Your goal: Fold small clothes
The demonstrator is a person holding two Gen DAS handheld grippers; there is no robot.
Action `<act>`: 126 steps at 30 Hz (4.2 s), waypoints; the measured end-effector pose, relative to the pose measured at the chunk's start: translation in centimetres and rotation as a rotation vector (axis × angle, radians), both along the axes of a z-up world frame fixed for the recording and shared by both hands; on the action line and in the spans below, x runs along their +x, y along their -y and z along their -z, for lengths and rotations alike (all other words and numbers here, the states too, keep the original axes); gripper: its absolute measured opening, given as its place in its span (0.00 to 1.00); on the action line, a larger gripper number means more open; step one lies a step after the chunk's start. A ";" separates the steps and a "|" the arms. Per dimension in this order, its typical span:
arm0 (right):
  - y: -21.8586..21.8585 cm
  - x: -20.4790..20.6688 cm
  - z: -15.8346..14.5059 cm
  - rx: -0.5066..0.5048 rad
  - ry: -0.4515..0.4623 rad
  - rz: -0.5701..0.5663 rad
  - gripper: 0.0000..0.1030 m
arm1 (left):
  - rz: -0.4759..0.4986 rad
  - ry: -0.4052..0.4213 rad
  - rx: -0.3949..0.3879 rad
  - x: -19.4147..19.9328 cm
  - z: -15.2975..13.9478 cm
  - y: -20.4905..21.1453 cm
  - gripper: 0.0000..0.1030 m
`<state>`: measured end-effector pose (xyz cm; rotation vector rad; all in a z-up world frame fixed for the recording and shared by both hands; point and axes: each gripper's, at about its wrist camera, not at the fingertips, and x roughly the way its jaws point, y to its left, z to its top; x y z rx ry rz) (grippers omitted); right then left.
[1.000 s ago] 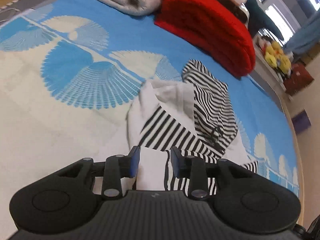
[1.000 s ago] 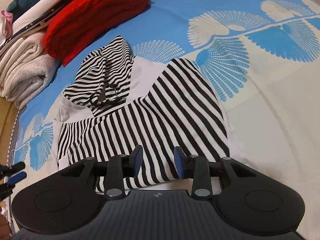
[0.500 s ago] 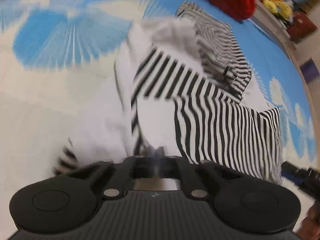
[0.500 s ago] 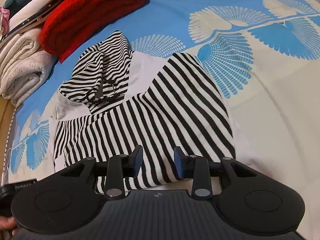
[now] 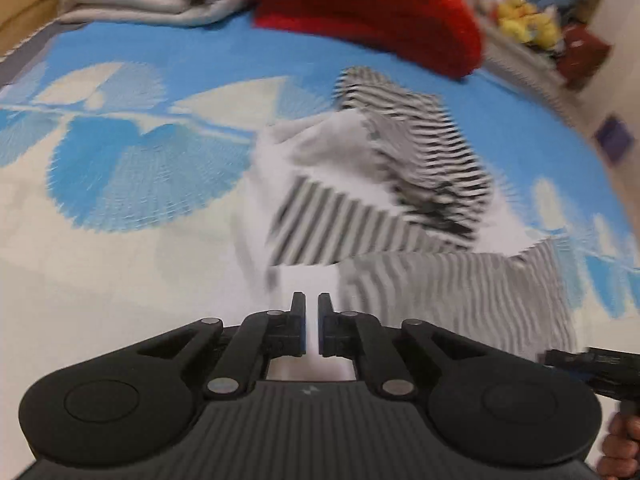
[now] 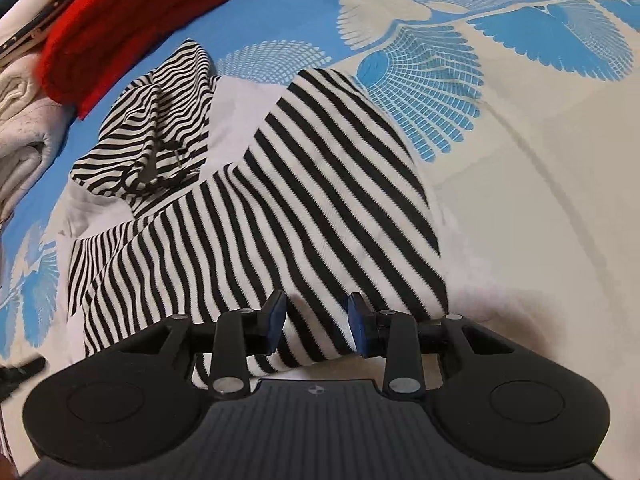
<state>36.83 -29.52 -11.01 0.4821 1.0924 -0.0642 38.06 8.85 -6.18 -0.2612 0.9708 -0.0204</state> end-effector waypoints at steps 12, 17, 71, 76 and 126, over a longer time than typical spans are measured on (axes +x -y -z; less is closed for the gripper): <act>0.1 0.9 -0.1 -0.062 0.004 -0.043 0.36 | -0.021 -0.167 0.006 1.0 3.3 0.8 0.21; -0.9 0.8 -1.5 -0.107 0.082 -0.102 0.40 | -0.025 -0.185 -0.001 1.4 3.7 1.0 0.23; -1.6 0.8 -4.9 -0.351 0.200 -0.238 0.40 | 0.031 0.279 0.172 2.2 -3.8 4.4 0.42; -1.5 1.0 -4.5 -0.355 0.175 -0.246 0.40 | 0.090 0.267 0.230 2.2 -3.9 4.8 0.39; 3.1 2.5 -6.5 -0.268 0.187 -0.161 0.40 | 0.509 0.423 0.168 10.2 -6.8 6.2 0.00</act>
